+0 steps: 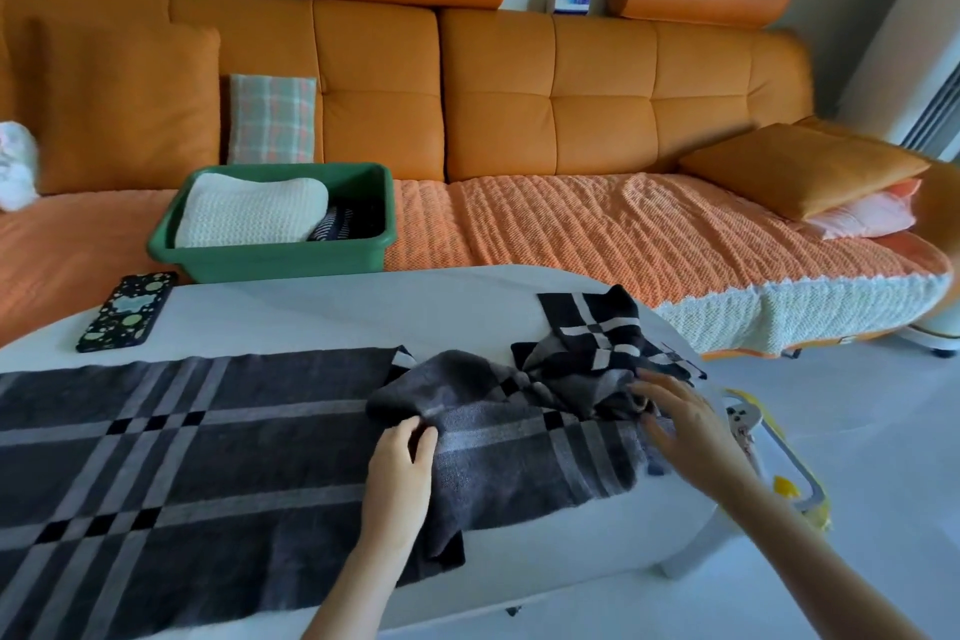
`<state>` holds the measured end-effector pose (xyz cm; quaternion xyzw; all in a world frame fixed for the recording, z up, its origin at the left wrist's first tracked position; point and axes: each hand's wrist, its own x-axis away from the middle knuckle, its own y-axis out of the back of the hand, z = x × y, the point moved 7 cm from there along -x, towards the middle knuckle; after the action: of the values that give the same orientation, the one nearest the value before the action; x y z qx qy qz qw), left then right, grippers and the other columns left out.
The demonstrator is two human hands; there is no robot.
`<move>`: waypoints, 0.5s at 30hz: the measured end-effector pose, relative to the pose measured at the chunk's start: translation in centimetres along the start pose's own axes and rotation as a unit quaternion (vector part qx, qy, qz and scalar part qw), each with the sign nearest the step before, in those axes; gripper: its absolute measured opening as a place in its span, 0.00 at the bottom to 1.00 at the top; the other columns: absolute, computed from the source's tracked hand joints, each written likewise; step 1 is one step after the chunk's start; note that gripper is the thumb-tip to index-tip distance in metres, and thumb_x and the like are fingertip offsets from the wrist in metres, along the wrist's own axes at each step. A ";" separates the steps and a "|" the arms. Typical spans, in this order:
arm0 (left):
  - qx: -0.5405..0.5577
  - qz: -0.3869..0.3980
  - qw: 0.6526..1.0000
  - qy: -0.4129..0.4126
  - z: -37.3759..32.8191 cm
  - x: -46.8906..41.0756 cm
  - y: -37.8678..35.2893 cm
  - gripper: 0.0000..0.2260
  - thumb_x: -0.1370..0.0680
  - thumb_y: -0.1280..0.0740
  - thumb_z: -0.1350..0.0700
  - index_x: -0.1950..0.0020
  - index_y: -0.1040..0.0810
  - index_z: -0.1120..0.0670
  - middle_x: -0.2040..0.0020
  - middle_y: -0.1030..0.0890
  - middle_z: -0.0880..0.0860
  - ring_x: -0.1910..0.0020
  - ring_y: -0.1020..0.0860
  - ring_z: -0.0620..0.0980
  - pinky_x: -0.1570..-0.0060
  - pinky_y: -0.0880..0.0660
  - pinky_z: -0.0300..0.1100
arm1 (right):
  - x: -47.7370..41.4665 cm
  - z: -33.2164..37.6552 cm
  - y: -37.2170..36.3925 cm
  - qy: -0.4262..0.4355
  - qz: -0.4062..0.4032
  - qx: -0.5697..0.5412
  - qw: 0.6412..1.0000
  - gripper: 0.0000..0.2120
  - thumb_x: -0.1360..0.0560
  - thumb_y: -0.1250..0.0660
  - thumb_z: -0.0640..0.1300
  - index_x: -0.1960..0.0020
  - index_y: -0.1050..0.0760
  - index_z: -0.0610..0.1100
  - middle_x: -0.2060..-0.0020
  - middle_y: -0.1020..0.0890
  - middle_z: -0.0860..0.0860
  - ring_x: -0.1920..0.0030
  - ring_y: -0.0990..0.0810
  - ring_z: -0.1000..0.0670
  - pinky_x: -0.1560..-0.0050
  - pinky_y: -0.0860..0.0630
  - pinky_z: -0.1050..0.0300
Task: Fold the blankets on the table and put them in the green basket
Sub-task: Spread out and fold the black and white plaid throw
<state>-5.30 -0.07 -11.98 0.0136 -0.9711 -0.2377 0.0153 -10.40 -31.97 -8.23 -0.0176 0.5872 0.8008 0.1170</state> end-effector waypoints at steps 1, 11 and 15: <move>-0.002 0.004 1.000 -0.004 -0.1 0.1 0.0 0.17 0.20 0.40 0.53 0.33 0.29 0.58 0.34 0.27 0.54 0.34 0.31 0.51 0.37 0.37 0.40 | -0.1 1.3 0.6 0.017 -0.050 -0.031 0.998 0.16 0.24 0.35 0.42 0.36 0.26 0.48 0.34 0.27 0.51 0.35 0.27 0.47 0.35 0.30 0.46; -0.337 0.023 0.930 -0.142 1.7 0.2 0.8 0.38 0.26 0.67 0.33 0.28 0.36 0.51 0.27 0.35 0.52 0.26 0.41 0.53 0.31 0.46 0.62 | -3.9 10.8 -10.6 0.148 0.136 0.111 0.973 0.52 0.42 0.84 0.72 0.24 0.56 0.55 0.23 0.56 0.52 0.24 0.60 0.52 0.30 0.67 0.55; -0.408 0.082 0.902 -0.112 5.4 0.5 0.3 0.35 0.21 0.63 0.37 0.31 0.30 0.56 0.31 0.30 0.56 0.29 0.40 0.52 0.33 0.48 0.56 | -4.7 5.8 -9.3 0.098 0.120 0.133 0.979 0.51 0.43 0.86 0.71 0.24 0.58 0.57 0.24 0.58 0.54 0.24 0.59 0.52 0.27 0.62 0.54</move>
<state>-5.97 2.72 -16.62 -0.1003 -0.7821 -0.6110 -0.0700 -3.28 -24.68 -14.34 -0.0100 0.6948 0.7182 -0.0369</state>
